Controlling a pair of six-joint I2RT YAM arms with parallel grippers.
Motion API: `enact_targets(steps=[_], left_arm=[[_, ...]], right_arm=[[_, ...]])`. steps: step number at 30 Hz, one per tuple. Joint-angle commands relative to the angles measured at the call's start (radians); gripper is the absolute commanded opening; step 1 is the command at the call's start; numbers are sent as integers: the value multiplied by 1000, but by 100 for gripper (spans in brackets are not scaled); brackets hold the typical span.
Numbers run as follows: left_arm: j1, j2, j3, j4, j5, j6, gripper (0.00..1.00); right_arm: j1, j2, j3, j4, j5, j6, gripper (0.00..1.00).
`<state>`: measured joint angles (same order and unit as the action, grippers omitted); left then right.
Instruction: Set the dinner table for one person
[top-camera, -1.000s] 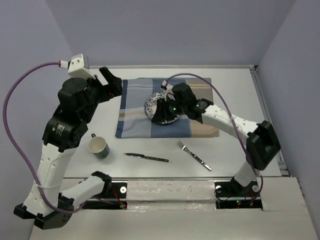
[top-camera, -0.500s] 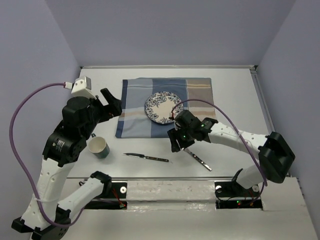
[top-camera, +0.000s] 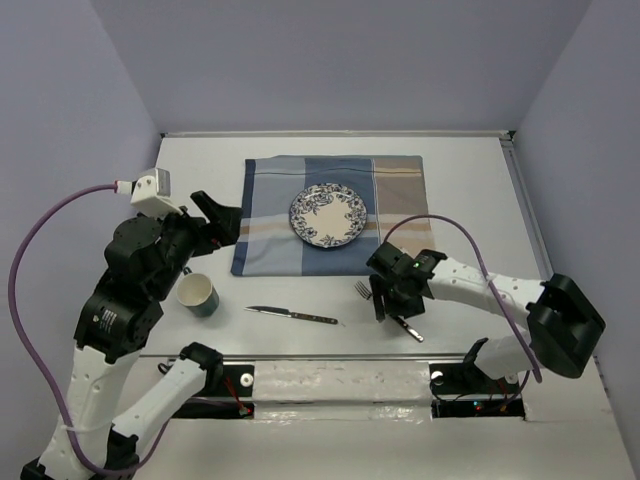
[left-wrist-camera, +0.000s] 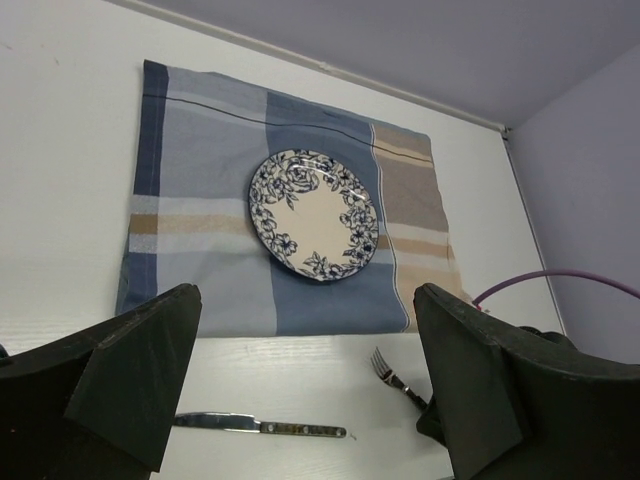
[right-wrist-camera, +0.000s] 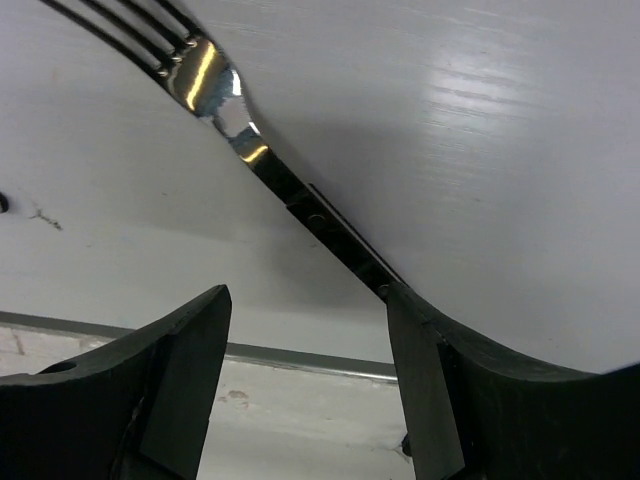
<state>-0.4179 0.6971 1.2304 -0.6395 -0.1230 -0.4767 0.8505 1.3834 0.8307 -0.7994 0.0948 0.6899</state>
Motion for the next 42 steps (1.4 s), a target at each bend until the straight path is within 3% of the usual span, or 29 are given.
enact_targets(steps=[1, 6, 7, 8, 14, 15, 19, 23, 24, 27, 31, 38, 42], left_arm=[[2, -2, -28, 61, 45, 7, 99], [2, -18, -46, 101, 66, -6, 99], [2, -22, -49, 110, 77, -10, 99], [2, -28, -55, 122, 79, -14, 99], [2, -25, -62, 135, 83, -26, 99], [2, -27, -65, 141, 83, -30, 99], [2, -27, -54, 146, 82, -34, 99], [2, -7, -13, 124, 68, -13, 99], [2, 5, -3, 117, 65, -8, 99], [2, 25, 53, 103, 37, 6, 99], [2, 68, 148, 64, 25, 10, 99], [2, 73, 222, -17, 22, -3, 99], [2, 74, 234, -28, 45, -22, 99]], right_arm=[[-1, -15, -33, -52, 88, 47, 69], [-10, 66, -33, -26, 134, 16, 67], [-10, 94, -33, 4, 132, 7, 62], [-10, 100, -38, 38, 100, -7, 49], [35, 31, -67, 141, 17, -43, 13], [50, 5, -64, 144, -10, -49, 0], [84, -67, 16, 112, -32, -35, 0], [93, -78, 236, 74, 0, -76, 0], [93, -52, 368, 68, 17, -87, 0], [93, 159, 612, 28, 48, -118, 0], [93, 514, 1073, 25, 85, -138, 0], [93, 909, 1603, -70, 128, -115, 0], [72, 1071, 1757, -124, 160, -110, 0]])
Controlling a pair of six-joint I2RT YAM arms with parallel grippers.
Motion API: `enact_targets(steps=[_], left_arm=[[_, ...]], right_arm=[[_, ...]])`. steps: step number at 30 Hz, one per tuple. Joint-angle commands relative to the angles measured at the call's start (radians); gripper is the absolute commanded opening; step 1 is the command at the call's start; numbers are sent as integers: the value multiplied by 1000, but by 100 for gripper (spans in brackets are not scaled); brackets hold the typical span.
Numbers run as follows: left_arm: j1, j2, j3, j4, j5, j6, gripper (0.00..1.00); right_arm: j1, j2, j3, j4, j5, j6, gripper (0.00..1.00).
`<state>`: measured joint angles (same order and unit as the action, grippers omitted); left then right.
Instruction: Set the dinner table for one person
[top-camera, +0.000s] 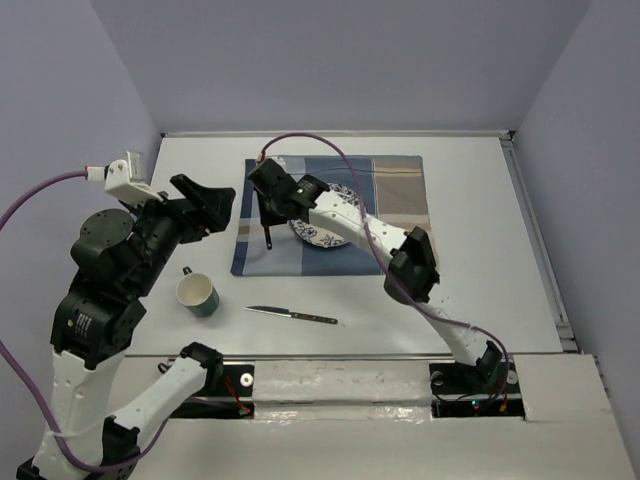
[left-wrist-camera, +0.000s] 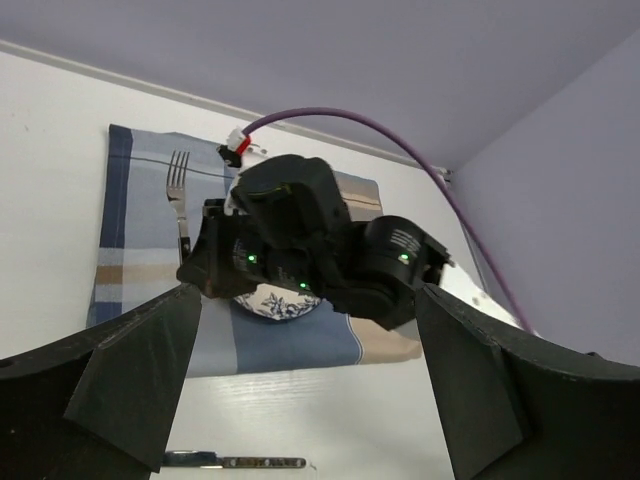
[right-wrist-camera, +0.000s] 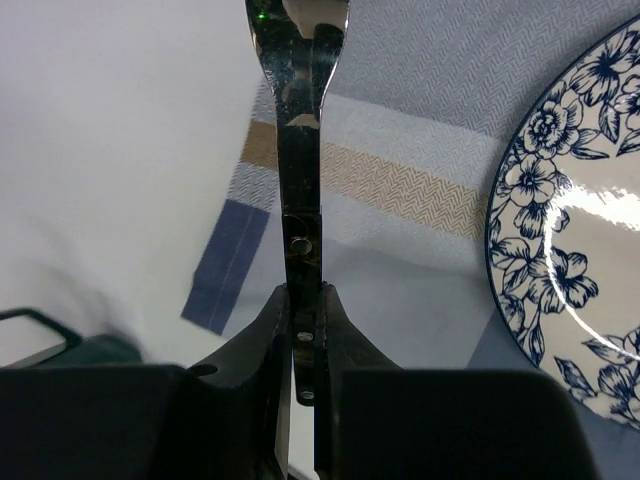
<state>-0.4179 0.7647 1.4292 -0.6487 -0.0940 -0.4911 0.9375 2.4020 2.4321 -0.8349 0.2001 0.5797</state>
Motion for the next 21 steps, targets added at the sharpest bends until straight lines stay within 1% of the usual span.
enact_targets(steps=[1, 8, 12, 17, 21], left_arm=[[2, 5, 37, -22, 20, -9, 99], [2, -19, 5, -35, 22, -21, 99], [4, -19, -10, -42, 28, -18, 99], [2, -7, -19, -31, 34, -10, 99], [2, -1, -32, -29, 37, -3, 99]], right_arm=[[-16, 68, 141, -79, 47, 12, 0], [-60, 131, 73, -29, 1, 69, 0], [-60, 157, 71, -6, -5, 92, 0], [-69, 204, 67, 3, -60, 149, 0], [-69, 207, 65, 25, -79, 169, 0]])
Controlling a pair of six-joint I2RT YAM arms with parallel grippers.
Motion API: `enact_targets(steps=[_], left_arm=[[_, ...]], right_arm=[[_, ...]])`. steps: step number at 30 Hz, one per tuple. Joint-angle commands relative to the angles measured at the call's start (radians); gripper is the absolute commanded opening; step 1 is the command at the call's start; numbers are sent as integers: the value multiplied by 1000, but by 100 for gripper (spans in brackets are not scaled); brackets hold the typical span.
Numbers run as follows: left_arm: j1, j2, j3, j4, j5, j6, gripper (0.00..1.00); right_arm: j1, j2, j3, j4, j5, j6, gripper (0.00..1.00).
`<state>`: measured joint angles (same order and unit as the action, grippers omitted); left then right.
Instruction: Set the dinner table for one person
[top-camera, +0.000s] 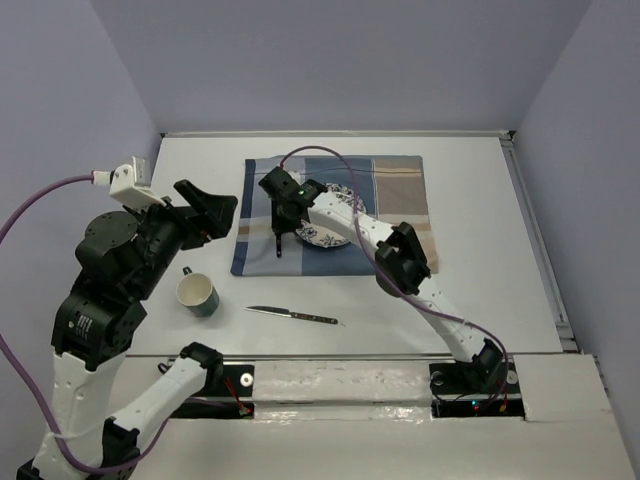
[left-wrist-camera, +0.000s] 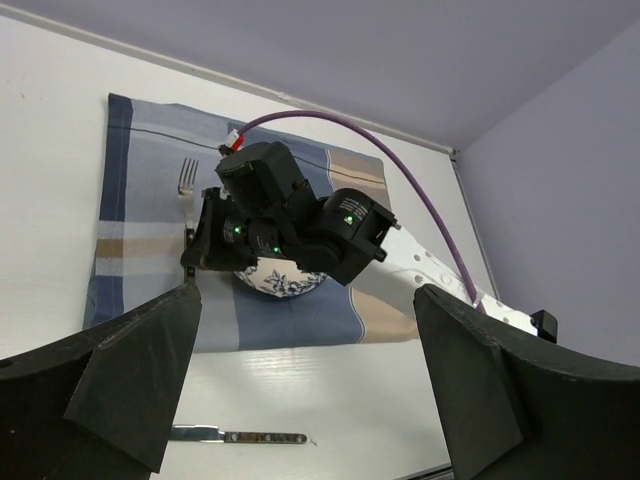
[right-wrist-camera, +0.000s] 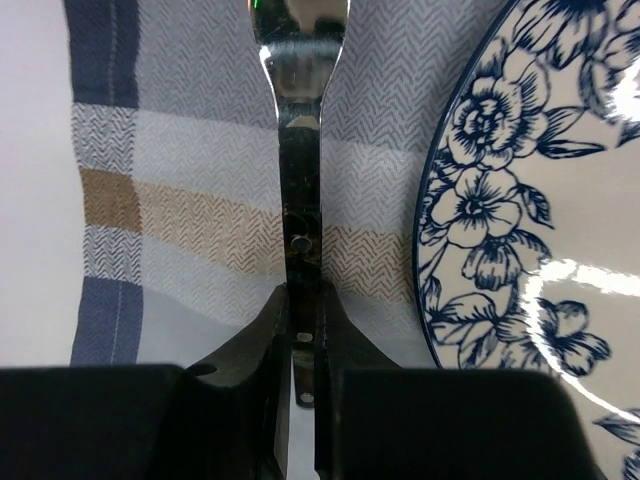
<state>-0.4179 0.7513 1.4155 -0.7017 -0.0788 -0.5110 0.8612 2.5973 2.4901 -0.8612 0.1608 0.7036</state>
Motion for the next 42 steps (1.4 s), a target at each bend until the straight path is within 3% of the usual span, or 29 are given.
enact_targets(steps=[1, 6, 8, 9, 13, 17, 20, 24, 25, 29, 32, 36, 42], left_arm=[[2, 13, -23, 28, 25, 16, 99], [2, 2, -86, 57, 65, 5, 99], [2, -1, -102, 65, 73, 3, 99], [2, -3, -108, 67, 73, 3, 99], [2, -3, -109, 68, 74, 14, 99], [2, 2, -102, 76, 74, 29, 99], [2, 17, -73, 80, 67, 43, 99], [2, 46, -4, 79, 36, 80, 99], [2, 49, 3, 77, 24, 84, 99], [2, 56, 13, 76, -2, 100, 99], [2, 62, -6, 82, -15, 104, 99], [2, 77, -27, 120, 19, 95, 99], [4, 94, -49, 163, 22, 83, 99]], right_arm=[[7, 15, 10, 62, -43, 43, 0], [7, 52, 13, 64, -43, 65, 0], [7, 55, 18, 65, -40, 66, 18], [7, 50, 18, 67, -41, 66, 35], [7, 6, 20, 70, -64, 42, 58], [7, -116, -36, 86, -98, -15, 61], [7, -319, -236, 193, -153, -70, 62], [30, -632, -731, 444, -329, -171, 63], [45, -710, -890, 458, -352, -228, 65], [102, -824, -1205, 456, -365, -341, 66], [154, -858, -1310, 449, -337, -412, 70], [187, -852, -1317, 436, -342, -501, 79], [226, -743, -1242, 403, -284, -566, 76]])
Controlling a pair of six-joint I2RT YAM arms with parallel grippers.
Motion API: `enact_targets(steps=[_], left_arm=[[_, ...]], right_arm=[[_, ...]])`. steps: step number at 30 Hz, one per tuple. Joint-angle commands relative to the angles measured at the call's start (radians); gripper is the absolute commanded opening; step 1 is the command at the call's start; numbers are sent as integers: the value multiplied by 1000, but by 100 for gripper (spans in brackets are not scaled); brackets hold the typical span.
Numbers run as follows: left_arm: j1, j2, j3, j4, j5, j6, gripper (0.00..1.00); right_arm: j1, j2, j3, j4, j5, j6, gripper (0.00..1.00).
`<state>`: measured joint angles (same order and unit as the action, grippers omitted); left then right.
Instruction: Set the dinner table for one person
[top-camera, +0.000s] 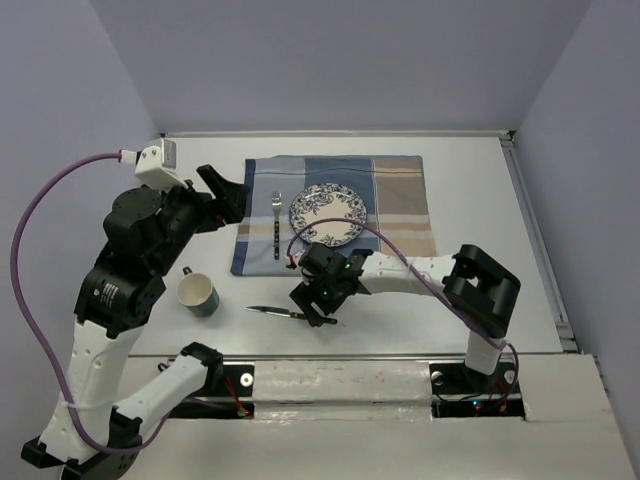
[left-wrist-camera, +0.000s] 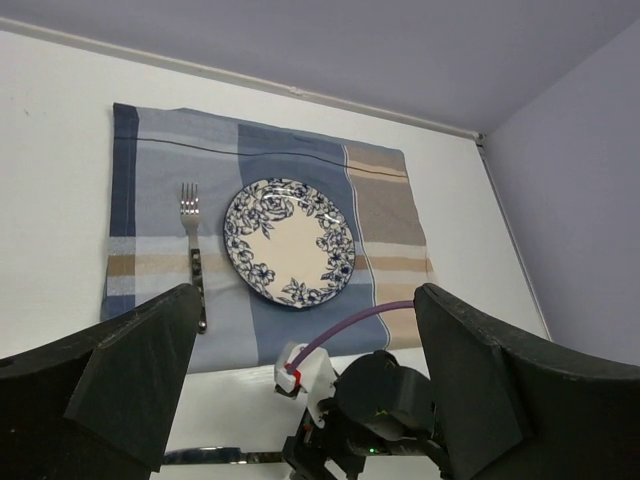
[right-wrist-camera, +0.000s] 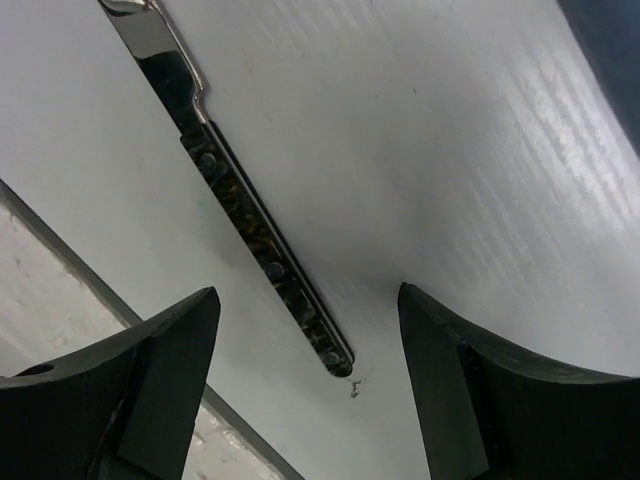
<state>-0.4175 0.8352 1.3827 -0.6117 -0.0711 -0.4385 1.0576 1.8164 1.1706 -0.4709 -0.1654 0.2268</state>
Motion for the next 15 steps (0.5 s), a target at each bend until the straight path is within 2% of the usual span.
enact_targets(steps=[1, 3, 4, 8, 11, 12, 13, 14, 15], left_arm=[[2, 8, -17, 78, 13, 11, 99], [2, 7, -20, 79, 11, 11, 99], [2, 7, -22, 79, 13, 11, 99], [2, -2, -28, 84, 1, 15, 99], [2, -10, -33, 81, -6, 18, 99], [2, -11, -27, 78, -7, 18, 99], [2, -11, -25, 76, -12, 20, 99], [2, -13, -19, 73, -18, 20, 99], [2, -12, -13, 72, -22, 24, 99]], right_arm=[[39, 53, 99, 9, 56, -93, 73], [54, 93, 121, -1, 87, -110, 67], [73, 106, 136, -6, 90, -116, 60], [130, 150, 159, -28, 76, -142, 54], [166, 173, 169, -35, 105, -150, 30], [166, 170, 170, -38, 121, -150, 9], [177, 159, 170, -40, 135, -147, 9], [177, 144, 172, -40, 139, -138, 0], [177, 121, 181, -40, 141, -109, 0]])
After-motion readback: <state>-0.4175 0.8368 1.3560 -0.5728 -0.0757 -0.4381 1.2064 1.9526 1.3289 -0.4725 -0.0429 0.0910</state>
